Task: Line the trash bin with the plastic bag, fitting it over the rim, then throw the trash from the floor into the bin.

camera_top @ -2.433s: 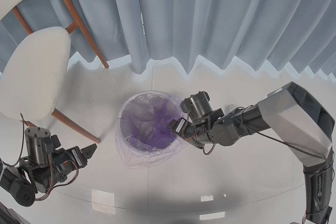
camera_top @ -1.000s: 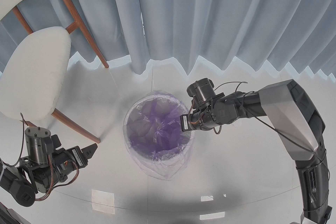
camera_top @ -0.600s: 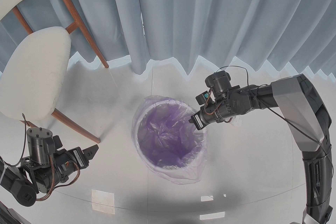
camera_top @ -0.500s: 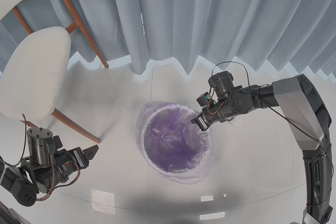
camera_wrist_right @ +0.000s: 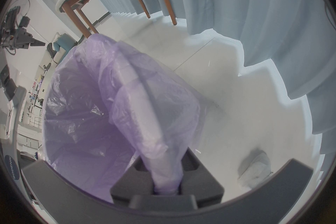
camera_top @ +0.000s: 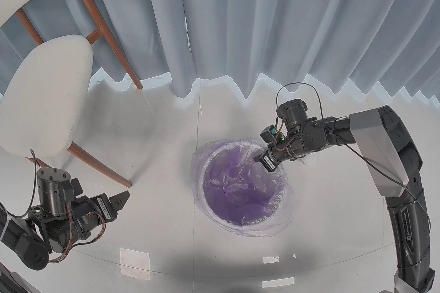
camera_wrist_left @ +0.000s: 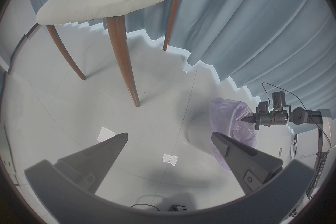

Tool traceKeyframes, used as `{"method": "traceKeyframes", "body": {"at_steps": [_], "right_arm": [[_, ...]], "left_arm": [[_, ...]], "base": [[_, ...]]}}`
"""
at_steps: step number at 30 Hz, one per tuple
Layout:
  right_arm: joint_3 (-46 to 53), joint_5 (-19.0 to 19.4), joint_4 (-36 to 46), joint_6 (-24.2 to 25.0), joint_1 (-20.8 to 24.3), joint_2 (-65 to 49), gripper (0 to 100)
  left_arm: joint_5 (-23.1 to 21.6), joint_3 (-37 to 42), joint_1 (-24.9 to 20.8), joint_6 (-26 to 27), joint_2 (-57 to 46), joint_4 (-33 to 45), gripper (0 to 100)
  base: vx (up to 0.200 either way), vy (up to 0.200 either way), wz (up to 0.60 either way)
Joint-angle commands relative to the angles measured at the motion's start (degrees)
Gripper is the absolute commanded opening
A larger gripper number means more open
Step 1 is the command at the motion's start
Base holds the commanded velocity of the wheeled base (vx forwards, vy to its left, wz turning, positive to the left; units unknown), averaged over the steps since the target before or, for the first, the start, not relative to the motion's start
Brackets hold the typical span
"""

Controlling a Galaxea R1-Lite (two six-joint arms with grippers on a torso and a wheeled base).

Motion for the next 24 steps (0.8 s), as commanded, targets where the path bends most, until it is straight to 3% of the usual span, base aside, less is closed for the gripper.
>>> {"method": "traceKeyframes", "body": {"at_steps": [1, 2, 5, 10, 12, 24], "right_arm": [[-2.8, -0.3, 0.4, 0.5, 0.1, 2.8, 0], [-4.0, -0.3, 0.2, 1.2, 0.3, 3.4, 100], [-5.1, -0.3, 0.2, 2.1, 0.9, 3.5, 100], [-5.2, -0.3, 2.2, 14.4, 4.8, 1.2, 100], [-5.2, -0.1, 4.6, 16.7, 6.0, -0.1, 100], [-5.2, -0.3, 5.9, 18.0, 6.9, -4.3, 100]], "left_arm": [[0.0, 0.0, -0.2, -0.1, 0.3, 0.0, 100], [0.0, 0.0, -0.3, -0.1, 0.6, 0.0, 100], [0.0, 0.0, -0.4, 0.0, 0.7, 0.0, 100], [0.0, 0.0, -1.6, 0.0, 1.0, 0.0, 100], [0.0, -0.1, -2.1, 0.0, 1.7, 0.0, 100], [-0.2, -0.1, -3.2, -0.1, 2.0, -0.1, 100]], "base": [[0.000, 0.000, 0.00], [0.000, 0.000, 0.00], [0.000, 0.000, 0.00], [0.000, 0.000, 0.00], [0.000, 0.000, 0.00], [0.000, 0.000, 0.00]]}}
